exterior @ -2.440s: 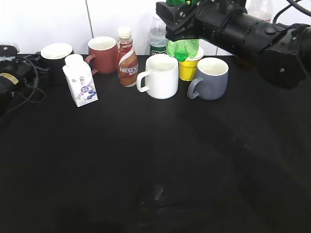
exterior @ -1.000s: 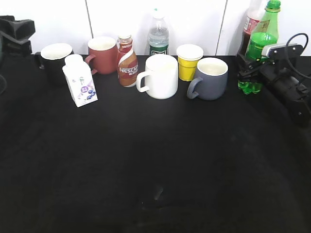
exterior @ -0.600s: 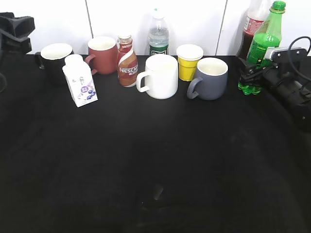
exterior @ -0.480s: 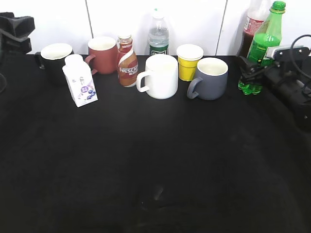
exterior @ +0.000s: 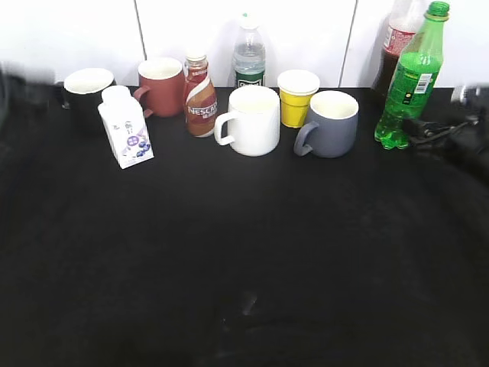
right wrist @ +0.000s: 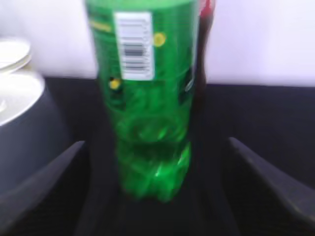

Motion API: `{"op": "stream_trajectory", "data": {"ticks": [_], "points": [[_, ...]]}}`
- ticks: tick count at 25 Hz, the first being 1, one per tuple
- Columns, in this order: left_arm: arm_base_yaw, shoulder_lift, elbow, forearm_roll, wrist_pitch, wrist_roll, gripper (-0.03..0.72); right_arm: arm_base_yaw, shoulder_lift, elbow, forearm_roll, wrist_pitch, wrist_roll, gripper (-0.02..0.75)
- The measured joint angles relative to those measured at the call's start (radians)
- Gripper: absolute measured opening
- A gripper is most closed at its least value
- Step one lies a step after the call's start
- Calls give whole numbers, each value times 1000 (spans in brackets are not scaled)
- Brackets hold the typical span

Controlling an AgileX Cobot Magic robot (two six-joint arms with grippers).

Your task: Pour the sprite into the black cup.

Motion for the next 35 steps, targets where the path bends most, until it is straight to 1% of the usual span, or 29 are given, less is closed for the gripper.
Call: {"op": "stream_trajectory", "data": {"ticks": [2, 3, 4, 5, 6, 7, 8, 9, 10, 11, 12, 14, 16, 18, 20, 21, 22, 23, 35], "points": [[-18, 0, -17, -57, 305, -5, 333, 16, -161, -14, -121, 479, 225, 595], [-48, 0, -52, -74, 487, -5, 333, 67, -224, -45, -166, 761, 325, 594], [-76, 0, -93, -79, 645, 1, 335, 149, -273, -92, -175, 1064, 352, 592], [-95, 0, -140, -102, 824, 36, 344, 253, -306, -144, -149, 1310, 307, 590], [-98, 0, -181, -158, 987, 91, 354, 343, -328, -209, -52, 1534, 168, 589], [-100, -6, -239, -237, 1212, 184, 360, 423, -364, -291, 79, 1752, 34, 588], [-101, -12, -254, -250, 1279, 203, 360, 443, -382, -312, 110, 1808, 5, 588], [-101, -78, -268, -275, 1425, 225, 360, 477, -467, -338, 152, 1932, -46, 588], [-101, -152, -268, -280, 1460, 227, 360, 486, -558, -340, 165, 2004, -58, 588], [-101, -258, -268, -288, 1470, 229, 360, 497, -661, -336, 176, 2051, -61, 588], [-101, -395, -270, -295, 1473, 230, 360, 504, -791, -316, 188, 2065, -62, 588], [-101, -691, -271, -299, 1476, 230, 360, 506, -1055, -242, 192, 2056, -62, 588], [-101, -911, -244, -299, 1434, 230, 360, 508, -1323, -134, 193, 2025, -62, 588], [-101, -1071, -127, -298, 1434, 230, 360, 508, -1537, 1, 192, 2013, -62, 587], [-101, -1151, 26, -296, 1428, 230, 360, 508, -1689, 115, 190, 2013, -62, 587], [-101, -1161, 53, -294, 1408, 230, 360, 508, -1689, 115, 190, 2013, -62, 587], [-101, -1164, 63, -295, 1359, 230, 360, 508, -1773, 181, 188, 2018, -62, 587], [-101, -1165, 80, -297, 1334, 230, 360, 509, -1778, 181, 187, 2016, -63, 587], [-98, -1166, 89, -299, 1325, 231, 360, 509, -1778, 181, 187, 2014, -78, 586]]}}
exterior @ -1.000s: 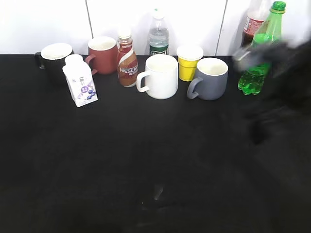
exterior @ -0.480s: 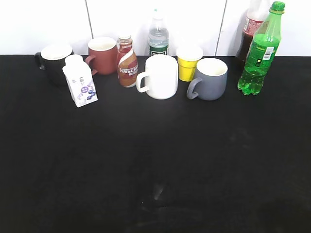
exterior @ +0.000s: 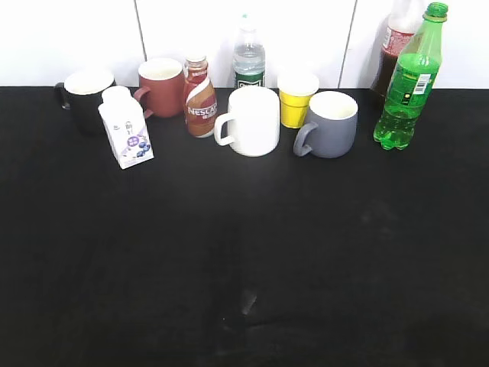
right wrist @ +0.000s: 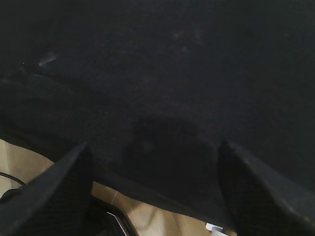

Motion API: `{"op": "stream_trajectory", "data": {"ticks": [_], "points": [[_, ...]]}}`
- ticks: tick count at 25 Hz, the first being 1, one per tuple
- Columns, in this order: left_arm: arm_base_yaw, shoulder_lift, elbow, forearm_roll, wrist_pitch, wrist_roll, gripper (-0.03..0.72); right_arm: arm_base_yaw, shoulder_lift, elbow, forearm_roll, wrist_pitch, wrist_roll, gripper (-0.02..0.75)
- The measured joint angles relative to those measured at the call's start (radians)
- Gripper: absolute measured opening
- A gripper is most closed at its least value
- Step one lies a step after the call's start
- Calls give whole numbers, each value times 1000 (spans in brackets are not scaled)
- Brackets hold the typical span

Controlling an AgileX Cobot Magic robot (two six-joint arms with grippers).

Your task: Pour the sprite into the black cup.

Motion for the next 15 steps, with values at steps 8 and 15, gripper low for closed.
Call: {"op": "stream_trajectory", "data": {"ticks": [8, 15], "points": [[266, -211, 0, -1, -2, 2, 309, -507, -241, 0, 3, 0, -2, 586], [269, -212, 0, -3, -3, 2, 239, -509, -254, 0, 10, 0, -2, 586]]}}
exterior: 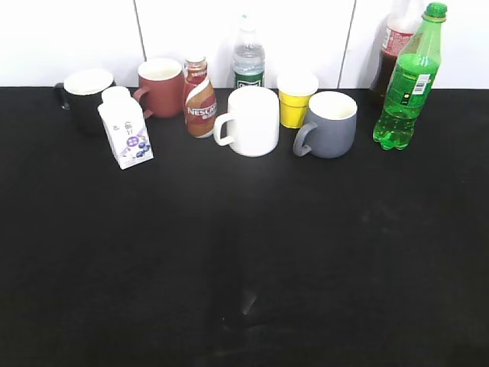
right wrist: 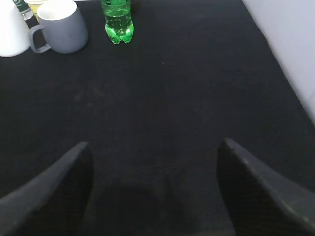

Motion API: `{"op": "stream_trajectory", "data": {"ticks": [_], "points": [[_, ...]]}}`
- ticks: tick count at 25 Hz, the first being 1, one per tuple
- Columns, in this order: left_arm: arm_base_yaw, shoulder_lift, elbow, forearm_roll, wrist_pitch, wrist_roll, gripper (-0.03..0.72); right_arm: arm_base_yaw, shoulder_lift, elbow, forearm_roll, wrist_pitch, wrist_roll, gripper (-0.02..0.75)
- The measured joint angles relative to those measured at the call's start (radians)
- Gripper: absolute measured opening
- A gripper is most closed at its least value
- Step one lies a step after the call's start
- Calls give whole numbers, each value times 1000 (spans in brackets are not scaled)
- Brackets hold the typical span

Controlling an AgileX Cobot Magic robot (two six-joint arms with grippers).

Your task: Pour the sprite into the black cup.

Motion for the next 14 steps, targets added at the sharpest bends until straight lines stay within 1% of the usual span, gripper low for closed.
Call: {"op": "stream_trajectory", "data": {"ticks": [14], "points": [[0, 0, 0, -1, -1, 0, 240, 0, 0, 0, 0, 0, 0, 586]]}}
